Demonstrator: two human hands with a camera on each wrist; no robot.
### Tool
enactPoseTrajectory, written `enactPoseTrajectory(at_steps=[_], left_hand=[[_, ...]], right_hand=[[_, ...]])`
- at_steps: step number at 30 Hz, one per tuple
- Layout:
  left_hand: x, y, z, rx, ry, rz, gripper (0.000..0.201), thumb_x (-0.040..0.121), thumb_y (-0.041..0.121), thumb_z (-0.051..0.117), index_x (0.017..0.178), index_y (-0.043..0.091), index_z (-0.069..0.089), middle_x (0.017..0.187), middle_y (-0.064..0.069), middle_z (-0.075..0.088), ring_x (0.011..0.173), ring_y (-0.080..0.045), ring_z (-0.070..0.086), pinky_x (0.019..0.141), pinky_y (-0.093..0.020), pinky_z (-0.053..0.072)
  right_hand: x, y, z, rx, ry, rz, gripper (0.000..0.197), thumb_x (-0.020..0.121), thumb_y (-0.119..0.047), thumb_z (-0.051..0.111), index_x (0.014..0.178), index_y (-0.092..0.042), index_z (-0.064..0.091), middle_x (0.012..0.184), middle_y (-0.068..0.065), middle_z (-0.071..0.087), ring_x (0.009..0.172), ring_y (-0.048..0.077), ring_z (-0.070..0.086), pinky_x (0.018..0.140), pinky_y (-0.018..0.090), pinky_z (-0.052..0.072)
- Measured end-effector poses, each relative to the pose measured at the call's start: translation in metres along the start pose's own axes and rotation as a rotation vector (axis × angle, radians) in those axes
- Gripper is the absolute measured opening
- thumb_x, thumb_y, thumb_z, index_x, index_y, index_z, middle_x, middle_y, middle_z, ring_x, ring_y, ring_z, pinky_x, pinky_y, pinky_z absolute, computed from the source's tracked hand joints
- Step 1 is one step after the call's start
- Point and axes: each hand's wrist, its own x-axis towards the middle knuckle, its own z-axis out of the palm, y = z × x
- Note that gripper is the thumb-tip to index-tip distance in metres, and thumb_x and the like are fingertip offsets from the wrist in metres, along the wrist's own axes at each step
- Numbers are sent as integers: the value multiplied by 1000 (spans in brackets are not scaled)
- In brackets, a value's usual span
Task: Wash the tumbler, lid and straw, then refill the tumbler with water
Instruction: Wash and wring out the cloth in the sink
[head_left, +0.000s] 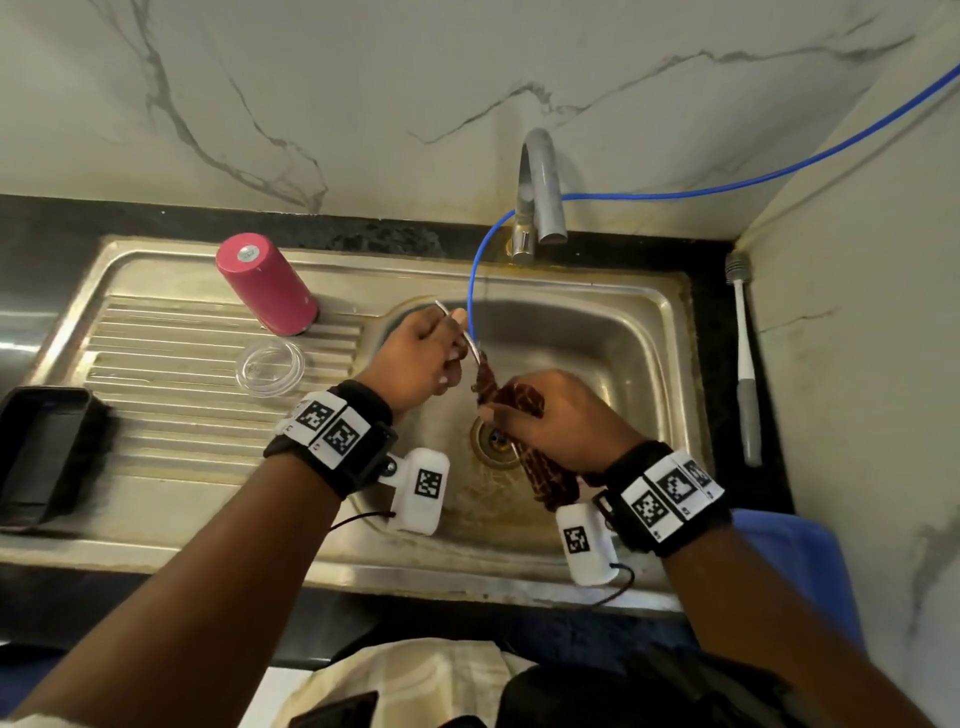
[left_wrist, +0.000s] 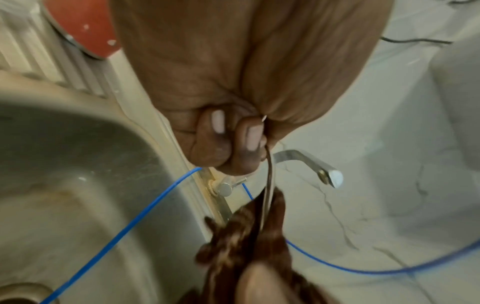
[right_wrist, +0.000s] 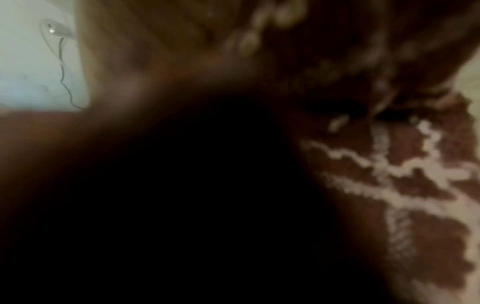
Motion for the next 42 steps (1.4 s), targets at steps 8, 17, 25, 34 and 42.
enactPoseTrajectory(at_steps=[8, 17, 25, 34, 42], left_hand=[[-2, 3, 1, 44, 13, 19, 32, 111, 33, 47, 89, 11, 54, 67, 5, 58, 54, -11, 49, 51, -22, 35], [-14, -10, 27, -93, 6, -5, 29, 109, 34, 53, 91, 13, 64, 93, -3, 75, 86, -20, 72, 64, -21, 55], [-8, -27, -10, 194, 139, 48, 35, 113, 30, 46, 90, 9, 64, 62, 1, 42, 50, -12, 39, 45, -23, 34], [-38, -26, 25, 468, -46, 5, 25, 91, 15, 52, 71, 28, 60, 67, 2, 58, 67, -31, 61, 64, -31, 41], [-57, -40, 18, 700, -42, -2, 30, 100, 2, 42, 88, 20, 63, 75, 11, 58, 66, -6, 53, 59, -13, 38]], right_hand=[[-38, 11, 16, 351, -6, 100, 41, 99, -27, 75, 60, -35, 66, 59, -13, 64, 55, -1, 58, 58, 13, 44], [-45, 9, 16, 350, 25, 101, 29, 97, -27, 77, 69, -28, 68, 67, -6, 71, 59, 6, 66, 62, 21, 52], [-34, 26, 0, 143, 374, 100, 30, 96, -56, 69, 94, -25, 71, 79, -5, 74, 73, 10, 72, 71, 40, 60], [11, 8, 36, -432, 365, -230, 43, 108, -54, 39, 138, -31, 60, 114, 0, 75, 92, 29, 73, 69, 41, 56], [26, 22, 31, -570, 307, -204, 34, 108, -51, 39, 129, -34, 60, 98, 0, 75, 80, 30, 71, 58, 34, 45]])
